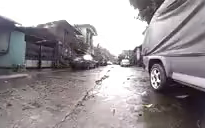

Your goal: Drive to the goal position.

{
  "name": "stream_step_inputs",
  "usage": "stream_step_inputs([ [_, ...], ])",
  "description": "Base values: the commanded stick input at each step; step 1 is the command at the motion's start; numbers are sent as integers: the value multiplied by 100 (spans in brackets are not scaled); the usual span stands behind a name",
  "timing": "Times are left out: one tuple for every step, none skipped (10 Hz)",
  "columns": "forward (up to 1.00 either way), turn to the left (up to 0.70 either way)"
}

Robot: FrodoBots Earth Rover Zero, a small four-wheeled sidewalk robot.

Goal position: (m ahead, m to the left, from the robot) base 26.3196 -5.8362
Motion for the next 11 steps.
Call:
stream_step_inputs([
  [100,-14],
  [100,-27],
  [100,-27],
  [100,-27],
  [100,-13],
  [100,0],
  [100,0],
  [100,0],
  [100,0],
  [100,-11],
  [100,-27],
])
